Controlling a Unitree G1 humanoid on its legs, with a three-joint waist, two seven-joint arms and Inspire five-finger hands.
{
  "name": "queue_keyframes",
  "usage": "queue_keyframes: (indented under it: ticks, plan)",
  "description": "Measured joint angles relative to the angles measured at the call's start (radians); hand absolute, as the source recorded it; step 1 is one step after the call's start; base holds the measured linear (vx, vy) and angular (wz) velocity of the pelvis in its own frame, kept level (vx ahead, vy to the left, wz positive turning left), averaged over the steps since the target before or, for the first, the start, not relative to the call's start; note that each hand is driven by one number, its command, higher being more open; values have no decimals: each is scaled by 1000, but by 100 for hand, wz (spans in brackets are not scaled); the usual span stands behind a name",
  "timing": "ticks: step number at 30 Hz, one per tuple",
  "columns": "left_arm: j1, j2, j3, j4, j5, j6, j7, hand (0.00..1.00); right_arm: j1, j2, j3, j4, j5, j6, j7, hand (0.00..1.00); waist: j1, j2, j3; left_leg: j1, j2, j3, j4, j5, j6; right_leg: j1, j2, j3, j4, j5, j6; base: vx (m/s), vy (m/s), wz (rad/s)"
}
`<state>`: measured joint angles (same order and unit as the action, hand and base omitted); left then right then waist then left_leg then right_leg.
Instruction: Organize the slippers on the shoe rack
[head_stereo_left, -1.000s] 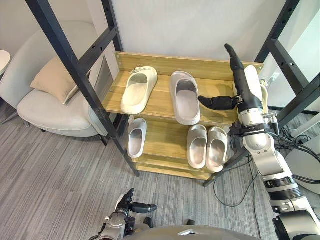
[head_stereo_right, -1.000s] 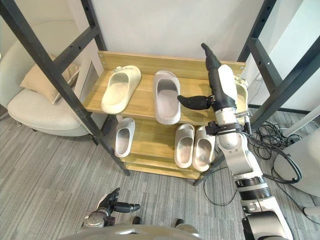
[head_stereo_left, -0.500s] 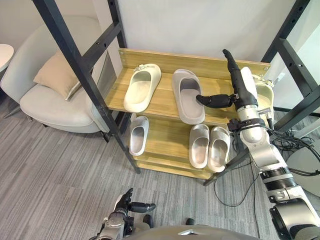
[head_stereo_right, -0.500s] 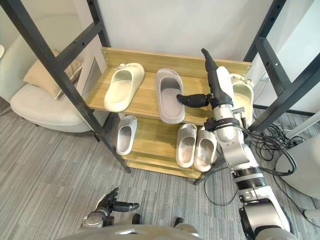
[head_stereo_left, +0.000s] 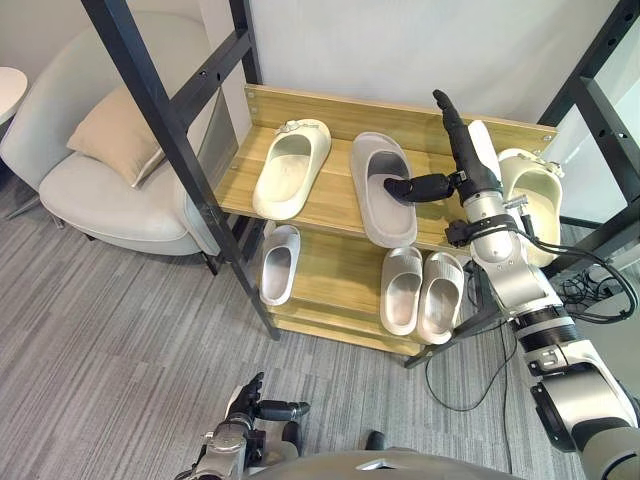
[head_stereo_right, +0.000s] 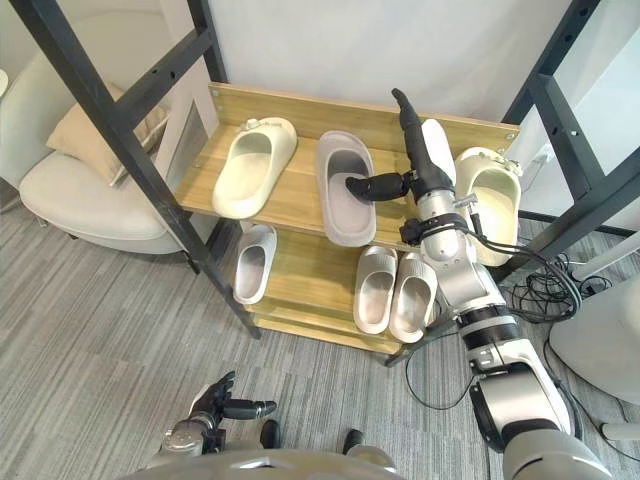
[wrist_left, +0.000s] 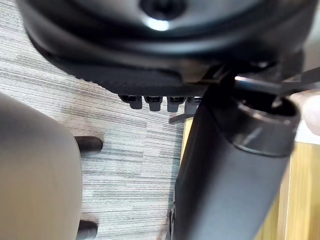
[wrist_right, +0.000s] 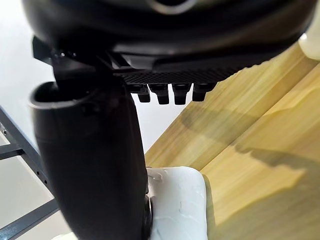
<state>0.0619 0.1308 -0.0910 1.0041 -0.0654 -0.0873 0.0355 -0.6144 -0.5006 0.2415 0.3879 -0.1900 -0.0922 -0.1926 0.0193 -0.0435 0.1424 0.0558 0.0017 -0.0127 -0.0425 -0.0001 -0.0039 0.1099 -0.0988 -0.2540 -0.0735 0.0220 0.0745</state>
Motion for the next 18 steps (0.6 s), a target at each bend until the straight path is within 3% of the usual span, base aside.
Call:
queue_keyframes:
  ticks: [8,18]
  plan:
    - [-7,1,0,-3,-3,-4,0,100,-53,-6,55,30,34,-3,24,0,11,-7,12,0,-1,-1,0,0,0,0,-1,-2,-1,0,0,0,0,0]
    - [-11,1,0,-3,-3,-1,0,100,-28,-7,29,-8,74,-7,24,0,11,-6,18,1,-1,-3,-1,0,0,2,-2,-5,-1,0,0,0,0,0]
